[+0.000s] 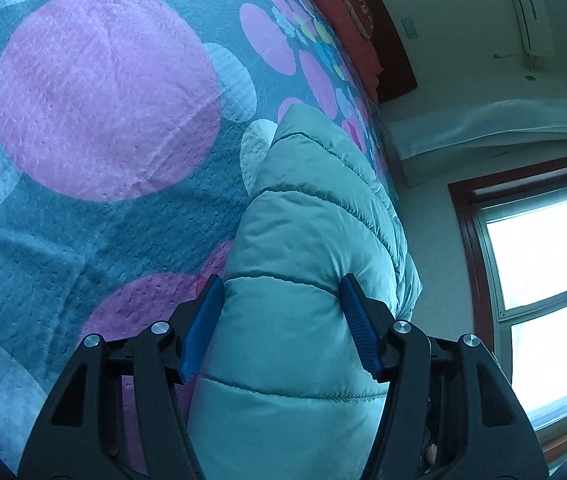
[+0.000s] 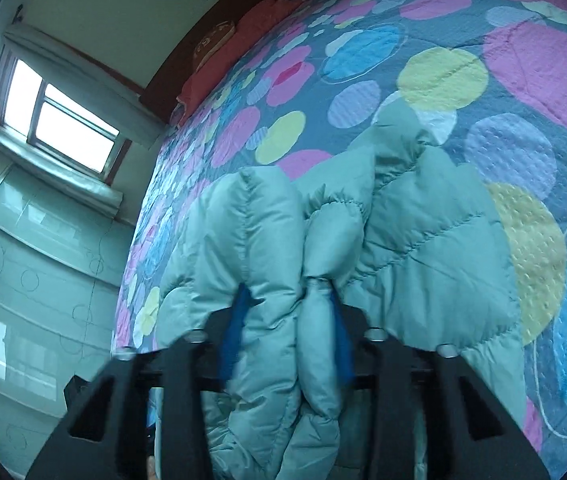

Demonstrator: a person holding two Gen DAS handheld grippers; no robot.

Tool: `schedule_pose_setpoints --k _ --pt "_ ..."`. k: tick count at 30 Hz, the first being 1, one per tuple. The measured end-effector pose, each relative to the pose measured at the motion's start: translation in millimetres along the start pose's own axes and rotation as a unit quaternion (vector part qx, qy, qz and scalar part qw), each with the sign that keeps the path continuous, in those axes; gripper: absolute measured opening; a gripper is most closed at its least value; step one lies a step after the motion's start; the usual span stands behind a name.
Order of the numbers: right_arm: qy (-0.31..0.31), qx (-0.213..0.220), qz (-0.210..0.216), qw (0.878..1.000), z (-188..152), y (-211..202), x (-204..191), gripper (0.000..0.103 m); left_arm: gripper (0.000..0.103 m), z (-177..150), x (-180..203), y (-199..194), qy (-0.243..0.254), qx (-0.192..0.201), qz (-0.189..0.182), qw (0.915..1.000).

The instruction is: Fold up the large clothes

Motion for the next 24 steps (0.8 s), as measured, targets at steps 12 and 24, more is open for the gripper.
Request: schedule_pose_setpoints --k 12,24 --pt "-0.008 0.042 -0.036 0.998 33 -52 56 0.01 0.059 -28 58 16 0.09 -0.021 -0.002 0.9958" --pt "0.072 0.021 -0.018 0.997 20 -37 117 0.013 0.062 -53 55 50 0.12 -0.032 0.072 0.9897"
Point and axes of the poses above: each gripper's, at about its wrist camera, not at the fingertips, and y roughly the way its jaws point, x to its right, z to its top, the point moved 1 cm from there along y, roughly the way its jaws point, and after that the axes turned 4 degrees about x, right-handed, at the moved point
